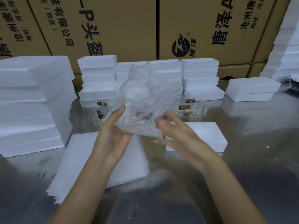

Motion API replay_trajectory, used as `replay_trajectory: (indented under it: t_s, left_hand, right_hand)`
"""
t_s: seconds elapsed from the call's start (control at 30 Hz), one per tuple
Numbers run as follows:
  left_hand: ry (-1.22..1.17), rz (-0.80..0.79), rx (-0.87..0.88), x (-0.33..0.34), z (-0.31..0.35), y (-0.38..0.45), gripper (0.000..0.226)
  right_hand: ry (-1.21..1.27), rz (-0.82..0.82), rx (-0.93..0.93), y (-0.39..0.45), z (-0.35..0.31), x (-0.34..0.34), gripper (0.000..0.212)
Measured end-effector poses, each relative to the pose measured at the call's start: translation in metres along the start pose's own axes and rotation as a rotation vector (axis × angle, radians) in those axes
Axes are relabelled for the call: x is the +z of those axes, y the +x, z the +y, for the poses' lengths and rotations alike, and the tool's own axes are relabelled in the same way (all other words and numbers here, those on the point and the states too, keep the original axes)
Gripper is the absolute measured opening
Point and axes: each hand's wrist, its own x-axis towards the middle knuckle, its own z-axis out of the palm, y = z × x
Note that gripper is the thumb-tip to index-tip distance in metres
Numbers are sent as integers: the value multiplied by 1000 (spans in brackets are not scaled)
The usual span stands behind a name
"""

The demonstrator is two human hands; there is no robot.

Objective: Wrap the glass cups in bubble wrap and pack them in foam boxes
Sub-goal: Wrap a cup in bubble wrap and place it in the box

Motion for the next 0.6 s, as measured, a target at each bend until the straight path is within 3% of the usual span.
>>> replay_trajectory:
  t_s: [0.07, 0.17, 0.3, 0.47, 0.6]
  left_hand:
    - [41, -88, -47, 4, -5, -1, 34]
    - [234, -159, -109, 8, -12, -5, 46]
    - [688, -125, -148, 10, -21, -10, 65]
    - [1241, -334, -155, 9, -34, -17, 67]
    - [1227, -298, -137, 7, -34, -14, 39]
  right_hand:
    - [-53, 52, -60, 2, 10, 10, 44]
    - [18, 360, -108, 4, 7, 9, 10]
    - [-259, 506, -106, 4, 1, -15, 28]
    - [-898, 484, -90, 7, 12, -25, 13]
    - [-1123, 507, -182, 10, 22, -23, 17]
